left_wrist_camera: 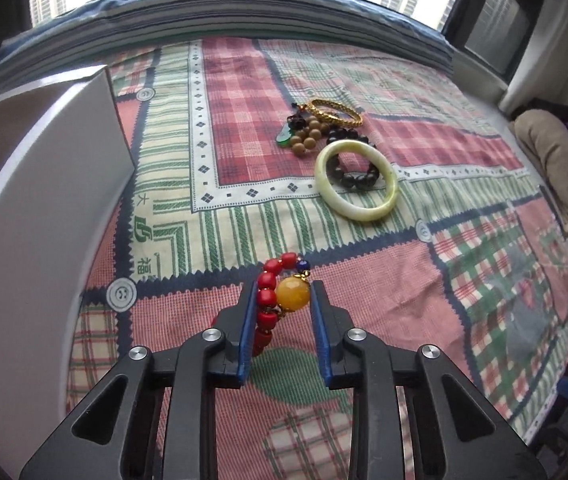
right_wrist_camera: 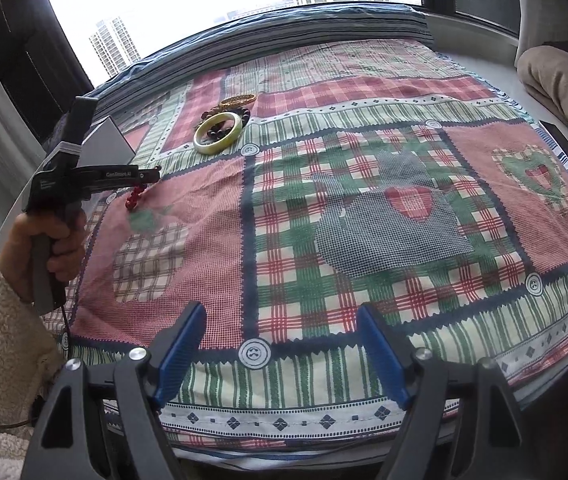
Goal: Organize jewelry
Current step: 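Grasp the red bead bracelet with amber bead in the left gripper, then grasp the pale jade bangle with the right gripper while the left gripper holds the red bracelet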
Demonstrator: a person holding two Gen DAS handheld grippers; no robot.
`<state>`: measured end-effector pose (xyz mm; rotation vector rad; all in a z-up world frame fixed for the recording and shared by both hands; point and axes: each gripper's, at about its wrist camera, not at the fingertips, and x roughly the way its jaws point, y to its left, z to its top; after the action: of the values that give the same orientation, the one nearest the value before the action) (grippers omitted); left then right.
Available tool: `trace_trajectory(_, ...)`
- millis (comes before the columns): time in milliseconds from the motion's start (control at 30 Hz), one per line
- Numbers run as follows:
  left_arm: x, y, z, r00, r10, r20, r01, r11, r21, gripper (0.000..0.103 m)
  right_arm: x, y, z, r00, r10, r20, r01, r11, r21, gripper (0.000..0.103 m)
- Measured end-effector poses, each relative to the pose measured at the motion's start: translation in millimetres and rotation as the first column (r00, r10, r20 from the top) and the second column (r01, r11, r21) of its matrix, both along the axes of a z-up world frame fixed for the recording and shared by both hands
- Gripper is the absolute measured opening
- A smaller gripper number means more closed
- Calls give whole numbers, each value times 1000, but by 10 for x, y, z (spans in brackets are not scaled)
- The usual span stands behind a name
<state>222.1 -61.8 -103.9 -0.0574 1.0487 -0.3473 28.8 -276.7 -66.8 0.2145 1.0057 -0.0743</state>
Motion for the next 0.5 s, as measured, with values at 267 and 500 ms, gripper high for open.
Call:
trace_trajectory(267, -664, 370, 383, 999, 48, -9, -48, 992, -116, 25, 514, 57, 262, 991, 134, -27, -131, 986, 103, 79)
trace_trajectory(500, -1033, 670, 509, 995, 92, -27, -94, 986, -138, 25, 1945, 180, 191, 975, 214, -61, -188, 938, 291, 75)
